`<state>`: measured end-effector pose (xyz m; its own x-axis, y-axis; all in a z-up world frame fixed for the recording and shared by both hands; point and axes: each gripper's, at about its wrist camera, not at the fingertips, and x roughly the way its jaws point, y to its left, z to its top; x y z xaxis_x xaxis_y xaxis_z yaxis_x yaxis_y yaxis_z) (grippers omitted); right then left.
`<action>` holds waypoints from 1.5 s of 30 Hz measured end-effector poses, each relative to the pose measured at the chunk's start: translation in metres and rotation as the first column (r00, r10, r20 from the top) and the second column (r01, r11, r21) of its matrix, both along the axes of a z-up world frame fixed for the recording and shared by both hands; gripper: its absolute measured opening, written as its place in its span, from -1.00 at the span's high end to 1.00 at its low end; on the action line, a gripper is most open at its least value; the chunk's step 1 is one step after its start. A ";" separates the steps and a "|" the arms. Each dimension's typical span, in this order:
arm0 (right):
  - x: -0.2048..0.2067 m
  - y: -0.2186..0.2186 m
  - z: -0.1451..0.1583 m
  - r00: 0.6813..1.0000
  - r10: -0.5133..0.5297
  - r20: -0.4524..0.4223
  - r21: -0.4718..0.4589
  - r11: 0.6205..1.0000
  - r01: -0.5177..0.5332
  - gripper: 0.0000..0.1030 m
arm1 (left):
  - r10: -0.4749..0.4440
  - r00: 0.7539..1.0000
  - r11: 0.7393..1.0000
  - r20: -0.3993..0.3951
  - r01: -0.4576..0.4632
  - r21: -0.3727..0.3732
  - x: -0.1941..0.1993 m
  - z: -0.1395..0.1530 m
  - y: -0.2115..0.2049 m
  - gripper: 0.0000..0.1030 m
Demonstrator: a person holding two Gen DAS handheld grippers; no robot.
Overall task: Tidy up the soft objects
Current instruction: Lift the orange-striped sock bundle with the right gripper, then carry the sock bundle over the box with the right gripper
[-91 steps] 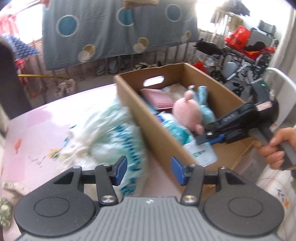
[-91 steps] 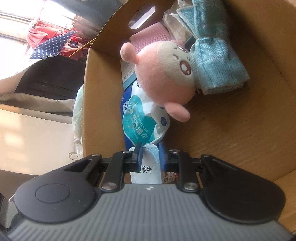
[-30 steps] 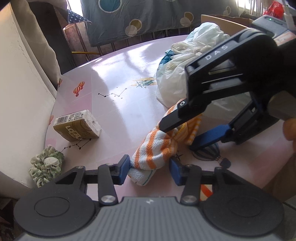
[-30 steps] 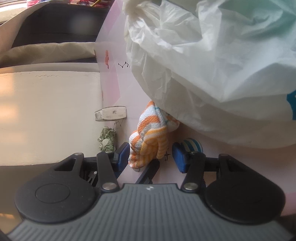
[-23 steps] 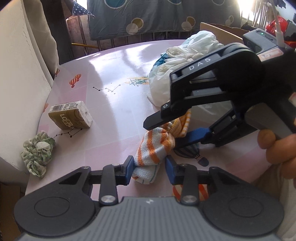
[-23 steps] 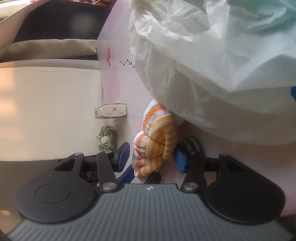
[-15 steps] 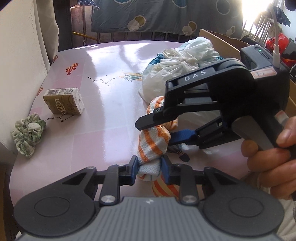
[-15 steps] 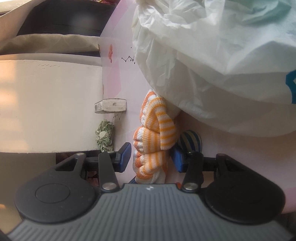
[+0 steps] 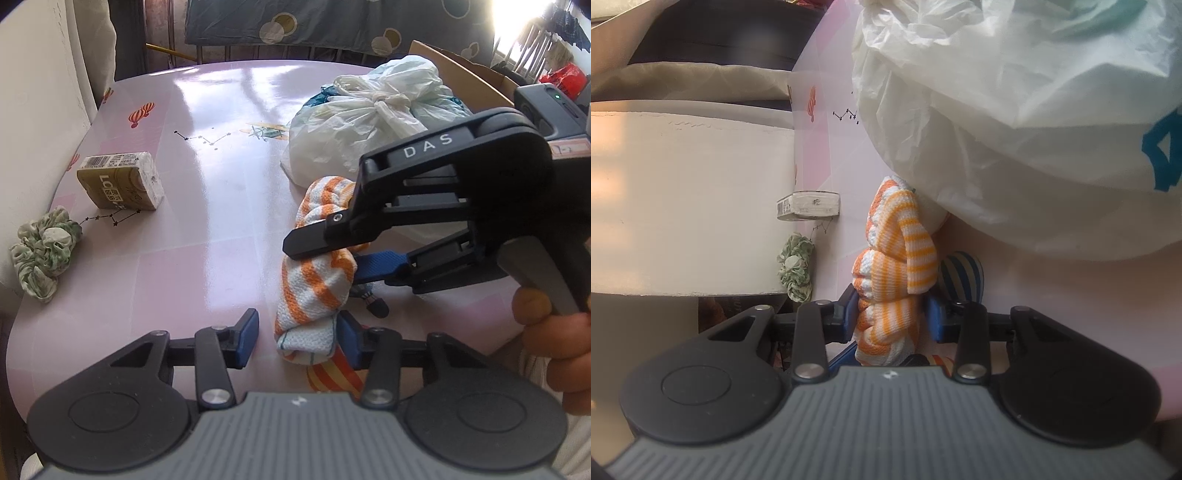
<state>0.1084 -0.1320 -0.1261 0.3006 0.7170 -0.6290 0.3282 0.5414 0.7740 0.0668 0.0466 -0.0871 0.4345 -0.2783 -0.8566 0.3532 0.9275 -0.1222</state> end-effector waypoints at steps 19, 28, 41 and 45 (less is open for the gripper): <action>-0.012 0.004 0.066 0.987 0.046 0.153 0.050 0.997 -0.055 0.33 | 0.032 0.989 0.999 0.146 -0.027 -0.038 -0.038 0.067 0.007 0.37; -0.022 -0.044 0.129 0.958 0.007 0.287 0.049 0.999 -0.022 0.33 | -0.035 0.964 0.994 0.262 0.061 -0.090 -0.046 0.120 -0.027 0.35; -0.084 -0.231 0.167 0.909 -0.229 0.347 0.037 0.972 0.231 0.33 | -0.303 0.911 0.908 0.278 0.365 -0.206 -0.040 0.144 -0.181 0.26; -0.107 -0.290 0.166 0.891 -0.293 0.347 0.005 0.950 0.311 0.33 | -0.368 0.891 0.879 0.267 0.427 -0.212 -0.039 0.139 -0.229 0.12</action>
<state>0.0009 -0.4219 0.0396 0.6992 0.5280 -0.4820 0.2044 0.4984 0.8425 0.0278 -0.1823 0.0518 0.4025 -0.6637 -0.6305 0.7294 0.6486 -0.2172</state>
